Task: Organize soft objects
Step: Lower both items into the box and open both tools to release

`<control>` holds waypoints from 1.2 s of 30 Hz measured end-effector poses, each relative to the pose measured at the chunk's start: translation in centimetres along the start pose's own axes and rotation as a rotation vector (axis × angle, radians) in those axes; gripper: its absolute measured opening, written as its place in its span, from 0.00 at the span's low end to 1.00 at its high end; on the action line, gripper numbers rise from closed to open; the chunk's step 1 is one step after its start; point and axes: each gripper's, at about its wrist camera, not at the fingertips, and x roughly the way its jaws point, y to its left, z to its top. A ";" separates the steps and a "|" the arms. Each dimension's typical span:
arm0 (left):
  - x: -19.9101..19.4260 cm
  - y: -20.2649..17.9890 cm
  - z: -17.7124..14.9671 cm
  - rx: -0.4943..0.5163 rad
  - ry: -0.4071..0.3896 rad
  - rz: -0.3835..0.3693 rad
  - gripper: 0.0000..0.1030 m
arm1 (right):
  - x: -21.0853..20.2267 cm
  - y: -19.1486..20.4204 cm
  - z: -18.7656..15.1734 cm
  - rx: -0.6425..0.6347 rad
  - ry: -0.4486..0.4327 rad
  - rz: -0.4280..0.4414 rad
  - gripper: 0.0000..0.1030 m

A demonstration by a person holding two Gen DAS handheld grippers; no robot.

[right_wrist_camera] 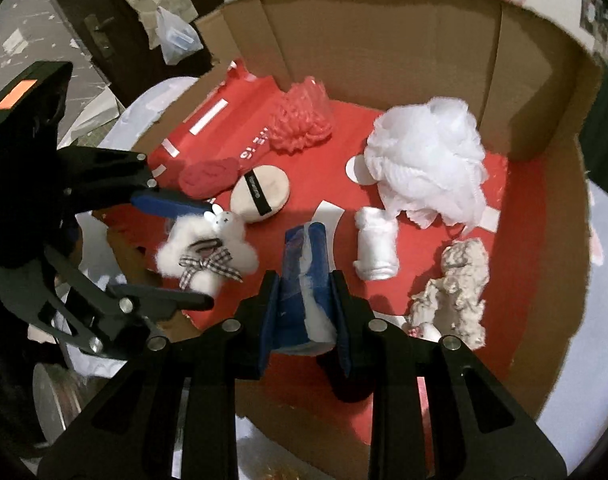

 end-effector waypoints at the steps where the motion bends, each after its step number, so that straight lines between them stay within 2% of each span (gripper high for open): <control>1: 0.2 0.0 0.0 0.001 0.007 0.001 0.56 | 0.2 0.0 0.1 0.000 0.006 -0.001 0.24; 15: 3.1 -0.5 0.9 0.011 0.070 0.019 0.56 | 2.0 -0.1 0.9 -0.005 0.089 -0.016 0.24; 23: 3.0 -0.5 0.8 0.010 0.076 0.021 0.57 | 3.0 -0.2 1.3 -0.008 0.126 -0.021 0.24; 36: 3.5 -0.5 0.8 0.015 0.090 0.033 0.57 | 3.8 0.0 1.4 -0.018 0.137 -0.038 0.25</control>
